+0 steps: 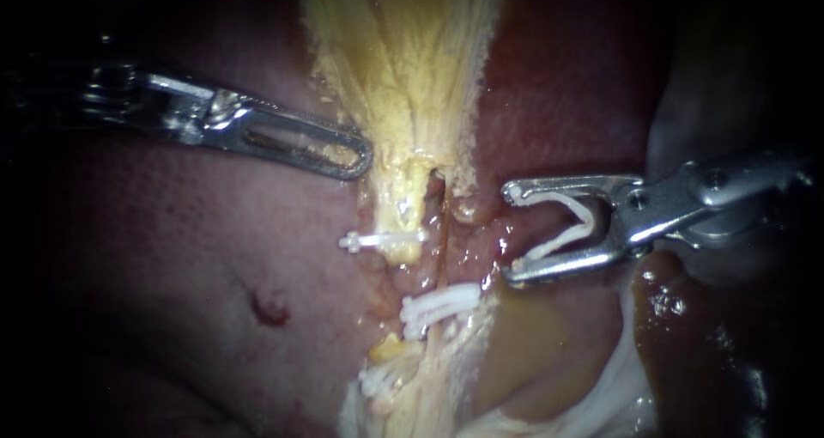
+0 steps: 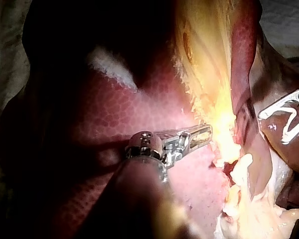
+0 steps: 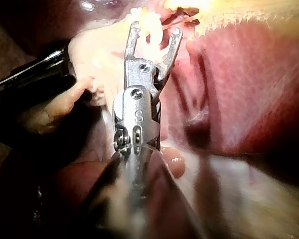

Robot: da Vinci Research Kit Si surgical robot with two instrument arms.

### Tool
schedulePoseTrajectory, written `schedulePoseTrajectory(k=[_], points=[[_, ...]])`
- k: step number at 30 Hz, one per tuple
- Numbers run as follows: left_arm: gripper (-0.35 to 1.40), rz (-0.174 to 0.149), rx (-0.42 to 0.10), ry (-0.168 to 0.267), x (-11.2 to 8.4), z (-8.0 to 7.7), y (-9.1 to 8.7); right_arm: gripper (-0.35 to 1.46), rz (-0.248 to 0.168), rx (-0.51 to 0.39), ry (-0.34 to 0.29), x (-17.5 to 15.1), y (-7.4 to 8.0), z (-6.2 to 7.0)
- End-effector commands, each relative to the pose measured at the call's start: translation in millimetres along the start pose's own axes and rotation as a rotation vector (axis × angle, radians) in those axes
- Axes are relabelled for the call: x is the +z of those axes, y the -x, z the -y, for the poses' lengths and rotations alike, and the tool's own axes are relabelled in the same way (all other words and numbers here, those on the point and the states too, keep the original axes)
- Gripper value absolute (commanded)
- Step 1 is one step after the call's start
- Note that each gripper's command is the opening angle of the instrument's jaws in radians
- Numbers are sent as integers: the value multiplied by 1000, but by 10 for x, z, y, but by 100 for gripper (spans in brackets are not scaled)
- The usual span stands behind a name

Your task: Clipping third clip right tube

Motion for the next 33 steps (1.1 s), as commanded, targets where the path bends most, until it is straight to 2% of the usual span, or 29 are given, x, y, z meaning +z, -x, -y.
schedulePoseTrajectory(k=[1,3,7,13,16,27,33], points=[[-35,0,-6,0,-1,0,0,50,-3,0,0,0,0,0],[-35,-2,-6,-2,-5,0,1,50,-3,0,0,0,0,0],[-35,-8,-9,-13,-32,2,9,50,-3,0,0,-1,0,0],[-35,27,-18,-4,-82,8,19,50,-6,0,0,-1,0,0],[-35,36,-21,-1,-95,8,21,50,-6,-1,0,-1,0,0],[-35,39,-25,3,-98,13,22,50,-8,23,2,11,-2,-1],[-35,43,-26,3,-99,17,21,50,-11,64,-9,34,7,-7]])
